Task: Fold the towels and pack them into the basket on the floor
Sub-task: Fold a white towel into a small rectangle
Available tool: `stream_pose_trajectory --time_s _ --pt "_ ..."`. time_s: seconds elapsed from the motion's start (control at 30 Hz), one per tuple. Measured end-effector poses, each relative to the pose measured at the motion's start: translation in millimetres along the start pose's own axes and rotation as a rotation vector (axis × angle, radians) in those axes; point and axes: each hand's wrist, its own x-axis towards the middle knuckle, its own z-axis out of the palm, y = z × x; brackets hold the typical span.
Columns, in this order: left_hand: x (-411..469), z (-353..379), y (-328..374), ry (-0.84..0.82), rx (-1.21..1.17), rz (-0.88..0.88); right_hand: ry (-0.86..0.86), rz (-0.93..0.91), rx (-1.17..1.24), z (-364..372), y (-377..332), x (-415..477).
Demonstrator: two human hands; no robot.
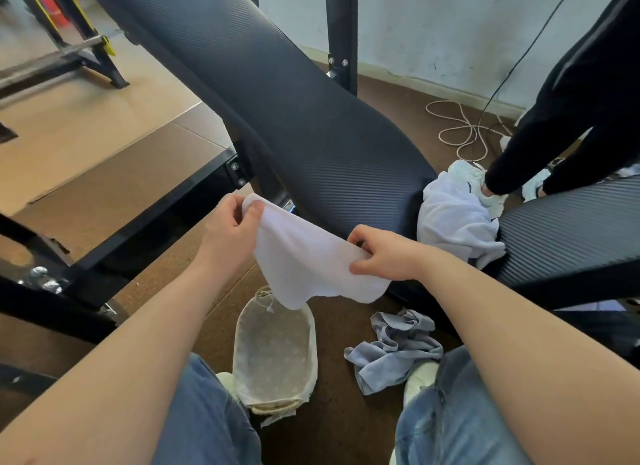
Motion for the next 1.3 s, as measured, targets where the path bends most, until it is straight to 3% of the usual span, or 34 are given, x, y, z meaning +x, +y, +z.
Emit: stream_pose_trajectory --time_s 0.1,0.2,0.4,0.6,0.97,1.3 --pt "1.8 -3.9 -3.2 0.014 0.0 -0.014 -0.055 0.025 -0.132 1.9 3.9 -2.8" --pt "2.1 -5.9 -6.3 0.024 0.022 -0.04 0.009 0.031 -0.206 -0.8 8.1 -3.4" --pt "2.4 -10.7 -10.9 0.087 0.063 -0.16 0.174 -0.003 -0.02 -12.8 9.6 -11.1" --pt "1.3 -20.2 -18.5 0.097 0.055 -0.278 0.3 -0.155 -0.092 -16.3 4.4 -20.3" --pt "-4.1 -24.3 -16.9 0.047 0.024 -0.264 0.224 -0.08 -0.321 -12.6 5.9 -16.5" --pt "0.8 -24.5 -21.0 0.042 0.028 -0.284 0.19 -0.118 -0.278 -12.7 8.0 -20.4"
